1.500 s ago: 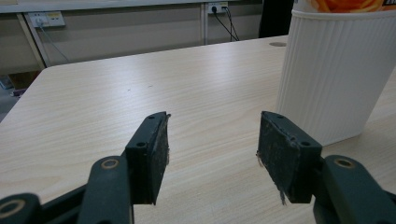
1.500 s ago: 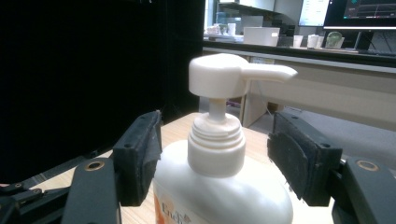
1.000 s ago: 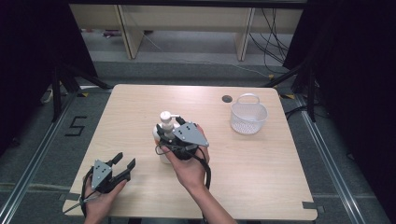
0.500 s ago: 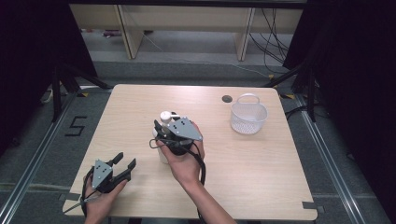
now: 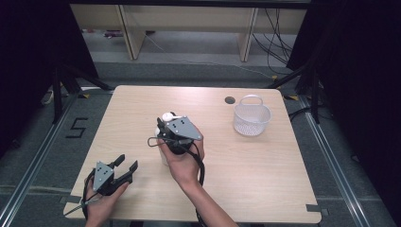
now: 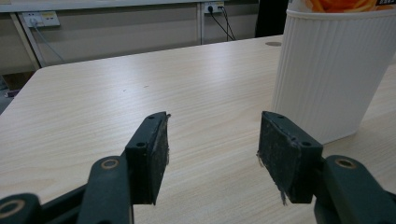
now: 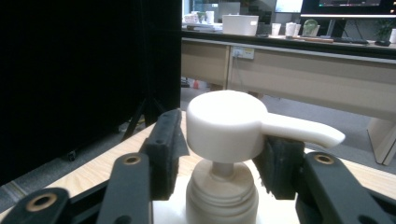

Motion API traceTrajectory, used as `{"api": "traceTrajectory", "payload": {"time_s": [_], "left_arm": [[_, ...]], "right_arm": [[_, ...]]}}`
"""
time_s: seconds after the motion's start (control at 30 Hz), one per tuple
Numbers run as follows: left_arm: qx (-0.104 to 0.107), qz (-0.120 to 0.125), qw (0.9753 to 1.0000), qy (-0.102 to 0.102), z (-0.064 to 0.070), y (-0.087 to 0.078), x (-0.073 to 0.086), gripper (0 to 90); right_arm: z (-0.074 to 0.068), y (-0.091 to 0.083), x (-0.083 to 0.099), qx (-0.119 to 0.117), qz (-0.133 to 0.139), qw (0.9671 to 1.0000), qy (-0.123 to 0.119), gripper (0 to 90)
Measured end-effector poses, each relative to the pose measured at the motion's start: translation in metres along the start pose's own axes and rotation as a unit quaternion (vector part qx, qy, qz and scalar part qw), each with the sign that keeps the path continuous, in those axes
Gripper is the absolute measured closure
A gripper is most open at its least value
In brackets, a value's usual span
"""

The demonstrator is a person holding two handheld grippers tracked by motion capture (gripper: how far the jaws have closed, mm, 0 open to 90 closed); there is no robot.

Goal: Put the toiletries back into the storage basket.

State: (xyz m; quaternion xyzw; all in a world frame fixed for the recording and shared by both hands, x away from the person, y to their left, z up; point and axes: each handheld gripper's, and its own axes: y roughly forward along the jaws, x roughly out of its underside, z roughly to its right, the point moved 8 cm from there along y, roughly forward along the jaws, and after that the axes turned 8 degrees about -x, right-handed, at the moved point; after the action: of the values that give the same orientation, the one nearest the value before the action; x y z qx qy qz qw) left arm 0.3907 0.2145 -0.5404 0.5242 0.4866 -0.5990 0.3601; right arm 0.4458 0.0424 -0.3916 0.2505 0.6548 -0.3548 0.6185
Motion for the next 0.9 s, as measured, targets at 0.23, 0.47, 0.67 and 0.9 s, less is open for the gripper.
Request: {"api": "traceTrajectory", "payload": {"time_s": [0.23,0.47,0.67,0.9], "left_arm": [[0.000,0.001,1.0000,-0.001,0.0000,-0.0001,-0.0001,42.2],[0.001,0.000,1.0000,0.000,0.0001,-0.0002,0.0000,42.3],[0.002,0.001,1.0000,-0.001,0.0000,-0.0003,-0.0001,42.3],[0.005,0.007,1.0000,-0.002,0.0002,0.0008,-0.0007,42.2]], "right_arm": [[-0.0025,-0.0018,0.0022,-0.001,-0.006,0.9994,0.034,59.5],[-0.0021,-0.0020,0.0023,-0.006,-0.002,0.9995,0.030,59.8],[-0.0018,-0.0032,0.0024,-0.011,0.001,0.9995,0.030,59.9],[0.0019,-0.0097,-0.0058,-0.012,0.018,0.9995,0.021,60.0]]}}
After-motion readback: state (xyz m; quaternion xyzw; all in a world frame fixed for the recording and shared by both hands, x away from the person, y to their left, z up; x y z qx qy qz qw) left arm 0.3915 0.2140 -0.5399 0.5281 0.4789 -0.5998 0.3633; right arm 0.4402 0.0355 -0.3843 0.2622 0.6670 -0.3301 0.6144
